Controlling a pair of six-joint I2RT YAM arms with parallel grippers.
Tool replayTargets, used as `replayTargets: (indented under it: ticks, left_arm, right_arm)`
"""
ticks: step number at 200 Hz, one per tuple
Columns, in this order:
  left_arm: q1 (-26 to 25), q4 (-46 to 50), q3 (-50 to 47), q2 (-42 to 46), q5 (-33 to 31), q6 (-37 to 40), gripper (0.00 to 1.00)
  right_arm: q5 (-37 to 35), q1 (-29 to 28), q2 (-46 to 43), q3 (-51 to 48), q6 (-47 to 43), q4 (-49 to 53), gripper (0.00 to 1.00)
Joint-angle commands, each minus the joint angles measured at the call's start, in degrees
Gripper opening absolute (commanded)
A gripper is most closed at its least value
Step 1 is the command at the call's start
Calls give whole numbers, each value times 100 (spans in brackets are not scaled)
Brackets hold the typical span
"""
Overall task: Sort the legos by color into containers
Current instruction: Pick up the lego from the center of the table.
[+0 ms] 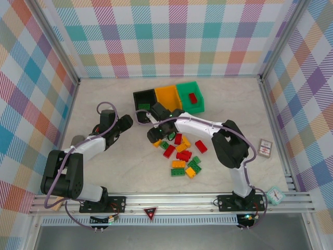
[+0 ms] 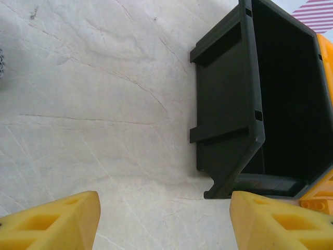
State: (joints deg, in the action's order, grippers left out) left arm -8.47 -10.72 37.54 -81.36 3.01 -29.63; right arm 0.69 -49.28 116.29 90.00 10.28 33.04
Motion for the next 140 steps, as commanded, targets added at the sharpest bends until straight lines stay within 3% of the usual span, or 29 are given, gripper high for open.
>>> replayTargets:
  ticks: [1, 44, 85, 117, 140]
  left_arm:
    - [38, -125, -27, -37, 95, -62, 67]
    - [31, -160, -27, -10, 194, -70, 67]
    - [38, -202, -16, -99, 251, -96, 67]
    - [38, -177, -16, -85, 219, -87, 67]
    - [30, -150, -3, -78, 225, -70, 67]
  right_arm:
    - [5, -102, -42, -187, 26, -133, 59]
    - [-700, -213, 222, -111, -93, 52, 61]
    - [-608, -214, 443, 60, -128, 98, 61]
    - [-531, -258, 648, 193, -45, 99, 55]
    - [-574, -264, 625, 185, -42, 54, 44]
